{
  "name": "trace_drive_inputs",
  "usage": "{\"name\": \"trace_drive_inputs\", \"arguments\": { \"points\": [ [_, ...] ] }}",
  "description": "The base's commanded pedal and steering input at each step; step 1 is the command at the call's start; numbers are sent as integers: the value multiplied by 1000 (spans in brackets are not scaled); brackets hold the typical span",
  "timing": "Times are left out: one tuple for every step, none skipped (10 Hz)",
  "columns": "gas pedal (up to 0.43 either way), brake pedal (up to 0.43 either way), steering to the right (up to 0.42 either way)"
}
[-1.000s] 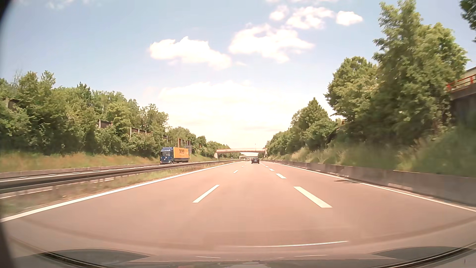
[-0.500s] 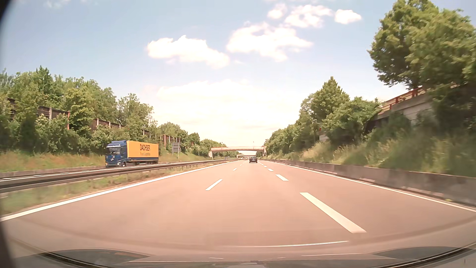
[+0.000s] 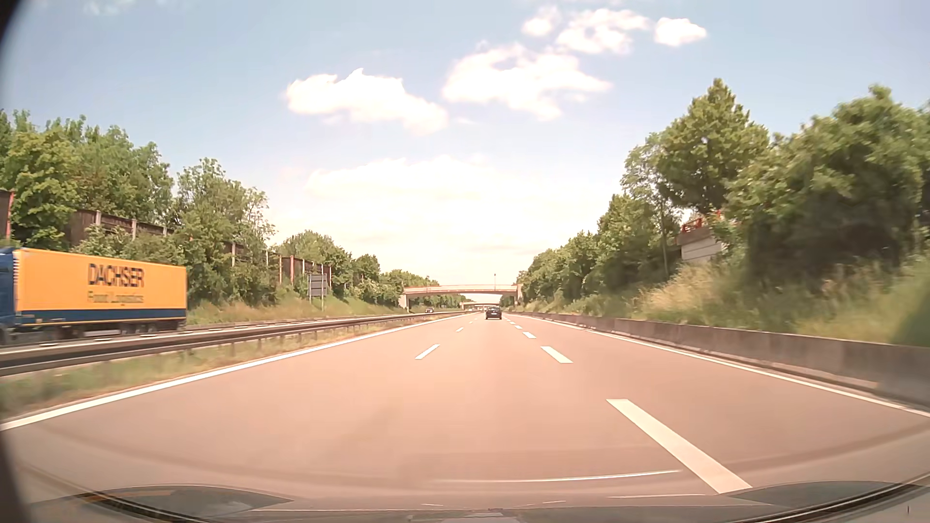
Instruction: Follow the waypoints while adhering to traffic rules and regulations
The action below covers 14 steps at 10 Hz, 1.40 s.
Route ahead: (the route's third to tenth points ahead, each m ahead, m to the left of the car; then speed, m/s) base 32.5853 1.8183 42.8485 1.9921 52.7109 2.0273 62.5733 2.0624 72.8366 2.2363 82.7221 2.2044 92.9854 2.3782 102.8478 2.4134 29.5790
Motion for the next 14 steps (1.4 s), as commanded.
{"name": "trace_drive_inputs", "arguments": {
  "points": [
    [240, 12, -1],
    [240, 12, -1],
    [248, 6, -1],
    [268, 6, -1],
    [280, 12, -1],
    [280, 12, -1],
    [280, 12, -1],
    [280, 12, -1],
    [287, 12, -1],
    [287, 12, -1],
    [287, 6, -1],
    [287, 12, -1],
    [287, 6, -2],
    [260, 12, -4]
  ]
}}
